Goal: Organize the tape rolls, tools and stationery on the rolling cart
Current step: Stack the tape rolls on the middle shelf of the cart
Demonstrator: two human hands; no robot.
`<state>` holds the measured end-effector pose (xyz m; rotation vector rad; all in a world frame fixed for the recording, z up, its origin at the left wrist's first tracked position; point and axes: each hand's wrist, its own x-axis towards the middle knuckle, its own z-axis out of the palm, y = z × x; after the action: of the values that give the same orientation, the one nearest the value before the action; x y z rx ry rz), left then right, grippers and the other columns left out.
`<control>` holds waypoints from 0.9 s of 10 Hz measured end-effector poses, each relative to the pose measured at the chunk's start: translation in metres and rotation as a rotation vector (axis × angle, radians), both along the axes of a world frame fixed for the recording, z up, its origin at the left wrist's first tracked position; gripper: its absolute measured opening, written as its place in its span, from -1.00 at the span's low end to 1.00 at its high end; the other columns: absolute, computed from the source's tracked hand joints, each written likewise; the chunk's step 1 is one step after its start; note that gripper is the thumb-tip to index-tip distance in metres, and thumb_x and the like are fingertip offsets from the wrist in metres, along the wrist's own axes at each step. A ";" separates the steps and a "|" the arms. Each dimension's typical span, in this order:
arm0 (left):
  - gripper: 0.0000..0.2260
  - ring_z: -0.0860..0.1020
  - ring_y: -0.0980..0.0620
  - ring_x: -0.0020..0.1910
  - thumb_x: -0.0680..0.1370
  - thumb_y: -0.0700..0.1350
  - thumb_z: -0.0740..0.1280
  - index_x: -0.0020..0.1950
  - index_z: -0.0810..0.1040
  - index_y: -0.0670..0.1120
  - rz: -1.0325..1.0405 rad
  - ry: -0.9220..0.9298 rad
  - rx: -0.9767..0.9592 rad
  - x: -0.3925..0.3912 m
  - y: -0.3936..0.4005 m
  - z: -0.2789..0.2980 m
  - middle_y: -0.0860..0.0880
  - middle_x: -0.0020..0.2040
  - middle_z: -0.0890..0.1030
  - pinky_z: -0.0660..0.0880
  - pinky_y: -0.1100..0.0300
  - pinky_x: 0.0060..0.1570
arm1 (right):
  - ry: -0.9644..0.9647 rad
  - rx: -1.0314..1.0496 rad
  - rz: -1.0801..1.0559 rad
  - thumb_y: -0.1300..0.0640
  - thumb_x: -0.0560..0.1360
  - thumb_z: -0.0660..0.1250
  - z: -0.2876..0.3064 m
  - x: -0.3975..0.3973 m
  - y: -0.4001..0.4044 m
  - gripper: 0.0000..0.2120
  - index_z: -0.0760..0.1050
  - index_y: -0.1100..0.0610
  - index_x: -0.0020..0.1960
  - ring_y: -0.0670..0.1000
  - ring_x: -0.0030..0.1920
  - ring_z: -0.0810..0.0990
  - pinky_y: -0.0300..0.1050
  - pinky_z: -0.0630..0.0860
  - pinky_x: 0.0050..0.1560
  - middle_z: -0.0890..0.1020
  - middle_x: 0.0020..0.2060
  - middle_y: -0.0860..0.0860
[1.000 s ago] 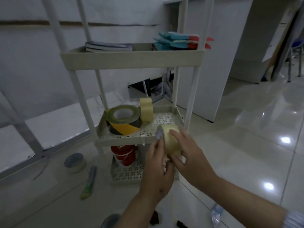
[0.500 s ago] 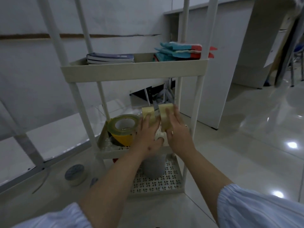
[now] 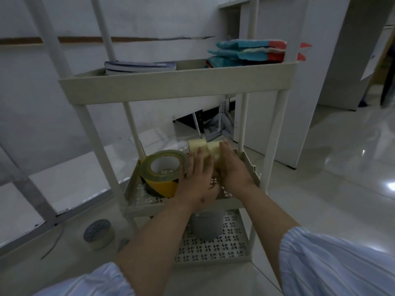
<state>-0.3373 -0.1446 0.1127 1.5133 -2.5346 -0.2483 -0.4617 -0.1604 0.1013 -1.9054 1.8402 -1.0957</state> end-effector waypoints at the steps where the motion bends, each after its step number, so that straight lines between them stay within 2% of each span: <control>1: -0.33 -0.42 -0.16 0.44 0.58 0.09 0.08 0.49 -0.28 -0.08 0.020 -0.050 -0.042 0.000 -0.002 -0.006 -0.12 0.48 -0.41 -0.26 -0.18 0.43 | 0.031 0.015 0.019 0.35 0.51 0.13 0.000 -0.001 -0.008 -0.41 -0.01 0.15 0.47 0.13 0.44 0.17 0.09 0.17 0.44 0.08 0.50 0.08; 2: -0.31 -0.42 -0.16 0.44 0.58 0.12 0.09 0.49 -0.28 -0.10 0.013 -0.061 -0.062 0.000 -0.002 -0.007 -0.13 0.48 -0.41 -0.25 -0.17 0.43 | 0.088 0.057 0.044 0.31 0.55 0.07 -0.002 -0.003 -0.015 -0.43 -0.08 0.09 0.48 0.09 0.44 0.16 0.05 0.16 0.45 -0.03 0.51 0.00; 3: -0.31 -0.41 -0.15 0.45 0.57 0.11 0.12 0.50 -0.25 -0.09 0.018 -0.071 -0.084 0.002 -0.001 -0.005 -0.12 0.49 -0.40 -0.19 -0.21 0.45 | 0.153 0.094 -0.008 0.24 0.55 0.11 -0.001 -0.003 -0.020 -0.42 -0.07 0.03 0.47 0.18 0.43 0.20 0.11 0.26 0.38 0.03 0.50 0.09; 4: -0.34 -0.39 -0.14 0.45 0.58 0.07 0.13 0.51 -0.21 -0.07 0.032 -0.055 -0.062 -0.001 0.000 -0.001 -0.11 0.49 -0.39 -0.19 -0.24 0.43 | 0.136 0.155 -0.056 0.11 0.56 0.12 0.001 0.000 -0.016 -0.41 -0.12 -0.13 0.45 0.25 0.33 0.33 0.16 0.35 0.29 0.19 0.43 0.17; 5: -0.37 -0.39 -0.11 0.46 0.58 0.06 0.11 0.51 -0.19 -0.06 0.033 -0.045 -0.047 -0.001 0.002 0.003 -0.10 0.50 -0.37 -0.21 -0.20 0.43 | 0.115 0.187 -0.066 0.13 0.56 0.12 0.005 0.002 -0.011 -0.40 -0.13 -0.14 0.45 0.26 0.27 0.39 0.15 0.37 0.28 0.25 0.38 0.21; 6: -0.37 -0.37 -0.10 0.46 0.58 0.04 0.11 0.51 -0.17 -0.09 0.036 -0.031 -0.055 0.007 0.005 0.005 -0.11 0.50 -0.36 -0.21 -0.16 0.44 | 0.089 0.190 -0.091 0.25 0.51 0.17 0.009 0.003 -0.006 -0.26 -0.22 -0.20 0.42 0.25 0.29 0.39 0.20 0.40 0.24 0.17 0.43 0.20; 7: -0.39 -0.33 -0.08 0.48 0.60 0.04 0.10 0.51 -0.15 -0.11 0.049 0.052 -0.083 0.019 0.016 -0.001 -0.13 0.52 -0.30 -0.18 -0.06 0.46 | 0.089 0.167 -0.075 0.32 0.47 0.22 0.009 0.004 0.003 -0.15 -0.27 -0.19 0.43 0.24 0.34 0.33 0.19 0.40 0.25 0.08 0.48 0.14; 9: -0.38 -0.29 -0.02 0.49 0.59 -0.02 0.15 0.51 -0.13 -0.11 -0.001 0.154 -0.081 0.053 0.056 -0.014 -0.08 0.53 -0.26 -0.17 0.04 0.48 | 0.227 0.094 -0.160 0.17 0.49 0.25 0.008 0.018 0.026 -0.22 -0.22 -0.01 0.47 0.27 0.40 0.18 0.15 0.33 0.32 -0.01 0.49 0.17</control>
<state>-0.2840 -0.0886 0.0982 1.4061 -2.3963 -0.2489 -0.4436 -0.1345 0.1093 -1.9242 2.1579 -0.8491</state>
